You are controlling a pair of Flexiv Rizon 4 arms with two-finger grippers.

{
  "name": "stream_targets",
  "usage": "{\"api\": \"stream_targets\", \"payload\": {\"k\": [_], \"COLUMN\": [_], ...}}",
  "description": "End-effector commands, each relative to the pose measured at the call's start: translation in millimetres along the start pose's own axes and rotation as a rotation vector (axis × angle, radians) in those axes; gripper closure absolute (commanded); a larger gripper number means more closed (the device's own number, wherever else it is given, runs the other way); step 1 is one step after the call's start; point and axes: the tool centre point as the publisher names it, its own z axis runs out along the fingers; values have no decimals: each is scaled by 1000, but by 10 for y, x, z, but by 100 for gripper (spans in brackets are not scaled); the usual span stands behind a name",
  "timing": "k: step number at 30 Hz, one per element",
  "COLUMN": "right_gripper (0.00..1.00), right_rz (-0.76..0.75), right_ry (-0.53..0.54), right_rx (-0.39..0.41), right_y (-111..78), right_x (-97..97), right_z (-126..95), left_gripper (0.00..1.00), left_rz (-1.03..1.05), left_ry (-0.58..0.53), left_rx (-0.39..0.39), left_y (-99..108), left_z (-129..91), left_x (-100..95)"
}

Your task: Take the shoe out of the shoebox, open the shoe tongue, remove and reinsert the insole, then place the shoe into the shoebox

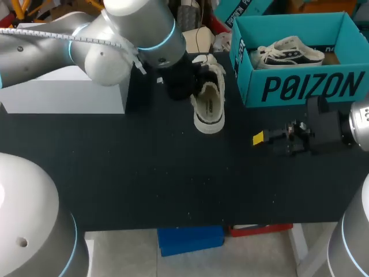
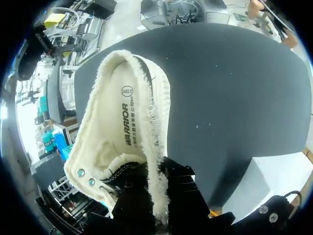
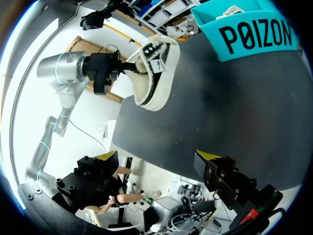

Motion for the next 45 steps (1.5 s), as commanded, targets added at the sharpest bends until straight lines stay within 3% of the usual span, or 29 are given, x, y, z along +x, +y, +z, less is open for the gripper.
{"api": "stream_targets", "payload": {"k": [1, 6, 11, 21, 29, 35, 45], "right_gripper": [0, 0, 0, 0, 0, 0, 0], "right_rz": [1, 1, 1, 1, 1, 1, 1], "right_ry": [-2, -2, -2, -2, -2, -2, -2], "right_rx": [2, 2, 2, 2, 2, 2, 2], "right_y": [5, 5, 5, 5, 5, 5, 5], "right_x": [5, 5, 5, 5, 5, 5, 5], "right_z": [-1, -1, -1, -1, -1, -1, -1], "left_gripper": [100, 100, 100, 100, 100, 100, 100], "left_rz": [-25, -164, -419, -757, -905, -965, -965], "left_ry": [-19, -42, -64, -52, -14, 16, 16], "left_rx": [-52, -71, -55, -167, -292, -329, -329], "left_y": [56, 151, 208, 477, 676, 732, 732], "left_z": [-921, -1200, -1326, -1487, -1652, -1690, -1690], "left_x": [16, 80, 381, 1464, 2210, 2486, 2486]}}
